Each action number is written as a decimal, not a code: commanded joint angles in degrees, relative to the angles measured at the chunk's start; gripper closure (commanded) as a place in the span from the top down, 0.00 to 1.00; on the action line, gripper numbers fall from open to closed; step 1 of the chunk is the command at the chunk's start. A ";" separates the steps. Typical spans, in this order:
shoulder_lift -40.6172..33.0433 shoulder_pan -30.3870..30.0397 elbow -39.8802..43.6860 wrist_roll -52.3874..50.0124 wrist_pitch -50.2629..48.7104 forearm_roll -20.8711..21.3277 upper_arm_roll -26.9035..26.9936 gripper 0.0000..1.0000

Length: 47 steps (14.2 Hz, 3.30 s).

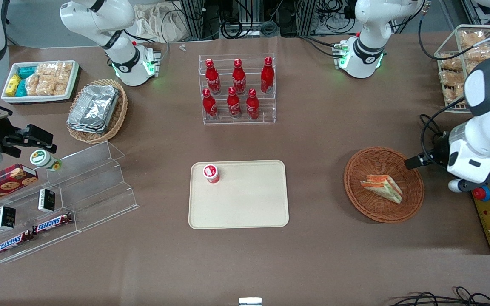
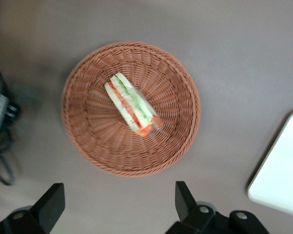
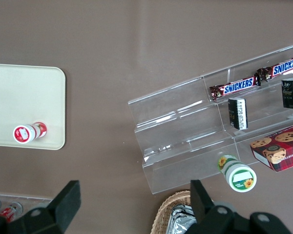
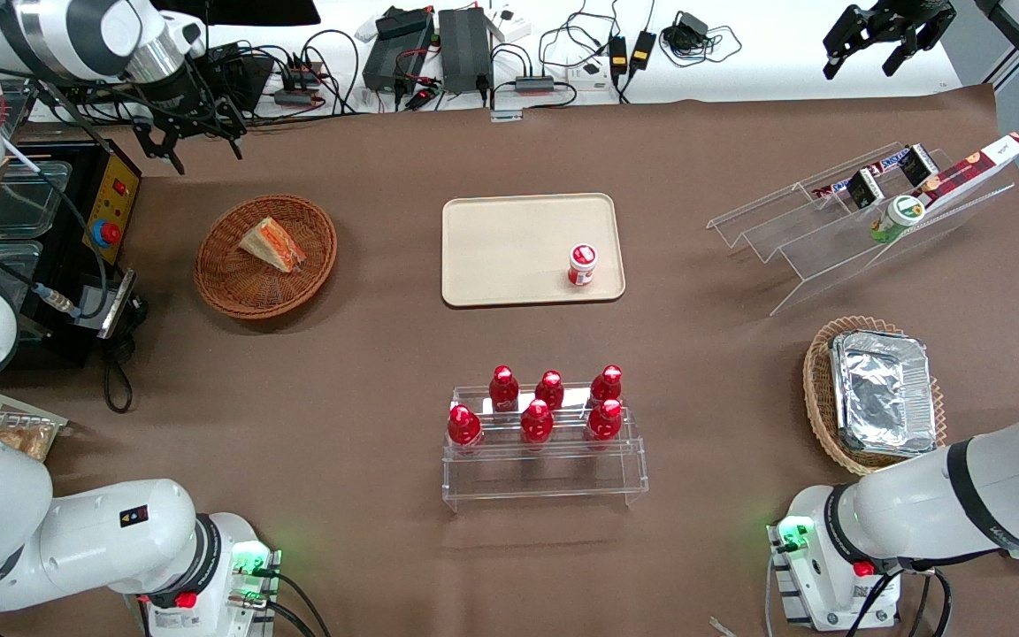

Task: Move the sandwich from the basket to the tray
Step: 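Lower the open left gripper over the wrapped sandwich in the basket, then close the left gripper on the sandwich and lift it from the basket, then carry the sandwich with the left gripper over to the white tray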

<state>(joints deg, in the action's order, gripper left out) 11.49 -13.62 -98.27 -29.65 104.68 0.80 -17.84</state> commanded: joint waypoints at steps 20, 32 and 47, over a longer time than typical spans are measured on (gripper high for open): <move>12.23 -0.27 -11.16 -42.06 25.58 -0.10 2.28 1.00; 14.35 -0.01 -17.13 -42.15 34.97 0.07 2.28 1.00; 8.90 -0.01 1.55 -38.04 5.68 0.08 0.88 0.00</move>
<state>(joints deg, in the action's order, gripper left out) 21.27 -13.82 -103.19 -69.35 118.89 0.68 -16.24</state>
